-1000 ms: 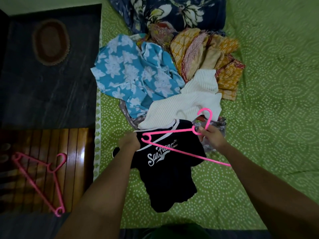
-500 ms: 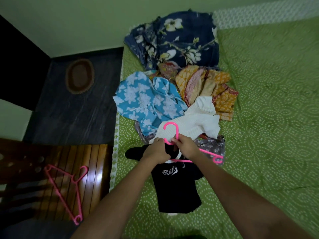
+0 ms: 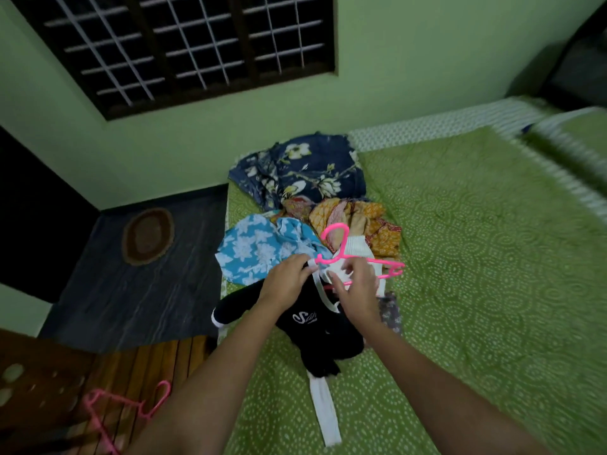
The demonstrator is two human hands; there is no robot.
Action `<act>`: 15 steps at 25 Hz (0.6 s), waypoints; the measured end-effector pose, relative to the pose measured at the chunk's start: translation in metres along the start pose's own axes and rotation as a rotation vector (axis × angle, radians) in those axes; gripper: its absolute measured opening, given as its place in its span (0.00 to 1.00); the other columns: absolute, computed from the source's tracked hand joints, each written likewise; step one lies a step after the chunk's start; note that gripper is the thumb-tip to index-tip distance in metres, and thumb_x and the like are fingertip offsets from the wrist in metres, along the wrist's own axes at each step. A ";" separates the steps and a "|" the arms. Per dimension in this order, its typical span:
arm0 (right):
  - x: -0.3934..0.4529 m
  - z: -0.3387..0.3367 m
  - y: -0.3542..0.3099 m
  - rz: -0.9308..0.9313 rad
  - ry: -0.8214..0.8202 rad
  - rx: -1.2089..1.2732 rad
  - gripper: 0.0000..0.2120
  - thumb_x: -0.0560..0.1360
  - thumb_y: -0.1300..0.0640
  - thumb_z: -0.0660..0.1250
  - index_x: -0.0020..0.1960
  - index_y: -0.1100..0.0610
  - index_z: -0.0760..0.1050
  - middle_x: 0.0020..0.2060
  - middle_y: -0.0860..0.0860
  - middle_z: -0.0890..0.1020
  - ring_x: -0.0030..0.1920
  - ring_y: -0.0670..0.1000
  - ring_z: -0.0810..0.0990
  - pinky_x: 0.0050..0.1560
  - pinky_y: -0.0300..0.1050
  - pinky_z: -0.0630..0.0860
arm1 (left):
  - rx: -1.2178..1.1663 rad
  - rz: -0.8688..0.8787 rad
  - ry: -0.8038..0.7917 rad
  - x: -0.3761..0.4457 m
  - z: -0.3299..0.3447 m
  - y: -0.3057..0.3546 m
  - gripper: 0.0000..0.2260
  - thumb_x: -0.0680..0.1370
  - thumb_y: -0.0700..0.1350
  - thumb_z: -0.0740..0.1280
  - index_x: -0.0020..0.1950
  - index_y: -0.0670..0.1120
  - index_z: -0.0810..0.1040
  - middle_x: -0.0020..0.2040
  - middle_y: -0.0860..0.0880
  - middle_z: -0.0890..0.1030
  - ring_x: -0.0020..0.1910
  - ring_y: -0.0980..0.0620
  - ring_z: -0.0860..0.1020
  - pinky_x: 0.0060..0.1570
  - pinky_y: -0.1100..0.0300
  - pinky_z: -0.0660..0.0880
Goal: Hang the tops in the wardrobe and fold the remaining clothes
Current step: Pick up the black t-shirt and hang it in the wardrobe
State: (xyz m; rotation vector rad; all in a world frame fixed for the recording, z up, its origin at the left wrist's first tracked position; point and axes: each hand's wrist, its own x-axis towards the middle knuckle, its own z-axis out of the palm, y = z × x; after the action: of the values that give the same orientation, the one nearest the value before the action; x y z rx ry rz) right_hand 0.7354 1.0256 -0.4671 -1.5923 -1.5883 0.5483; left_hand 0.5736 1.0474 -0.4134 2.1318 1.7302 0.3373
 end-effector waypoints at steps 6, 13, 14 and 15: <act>-0.012 -0.041 -0.099 -0.065 -0.097 0.249 0.24 0.75 0.41 0.62 0.62 0.58 0.69 0.43 0.51 0.75 0.43 0.53 0.74 0.40 0.49 0.68 | 0.083 0.216 0.239 -0.028 -0.085 0.067 0.14 0.81 0.53 0.57 0.56 0.46 0.75 0.51 0.48 0.78 0.51 0.45 0.77 0.45 0.51 0.70; -0.092 -0.091 -0.081 0.258 -0.420 -0.208 0.22 0.70 0.35 0.65 0.59 0.45 0.73 0.54 0.50 0.82 0.57 0.55 0.79 0.61 0.55 0.72 | 0.002 0.333 0.445 -0.069 -0.166 0.111 0.11 0.81 0.51 0.58 0.54 0.47 0.76 0.52 0.45 0.80 0.52 0.42 0.77 0.44 0.52 0.68; -0.104 -0.106 -0.073 0.339 -0.482 -0.356 0.21 0.72 0.39 0.66 0.61 0.47 0.73 0.58 0.52 0.80 0.61 0.56 0.77 0.64 0.53 0.69 | -0.036 0.341 0.453 -0.073 -0.170 0.110 0.11 0.81 0.51 0.58 0.54 0.46 0.77 0.52 0.45 0.80 0.51 0.42 0.77 0.43 0.52 0.68; -0.116 -0.125 -0.066 0.399 -0.462 -0.437 0.20 0.74 0.45 0.66 0.63 0.52 0.73 0.60 0.54 0.79 0.60 0.57 0.77 0.60 0.48 0.69 | -0.054 0.352 0.444 -0.078 -0.172 0.108 0.12 0.81 0.50 0.58 0.55 0.45 0.77 0.52 0.44 0.80 0.51 0.42 0.77 0.43 0.52 0.68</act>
State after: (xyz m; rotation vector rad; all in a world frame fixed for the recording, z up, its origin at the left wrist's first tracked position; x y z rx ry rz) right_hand 0.7783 0.8769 -0.3695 -2.2628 -1.8175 0.8747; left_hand 0.5820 0.9760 -0.2081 2.4521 1.5162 1.0080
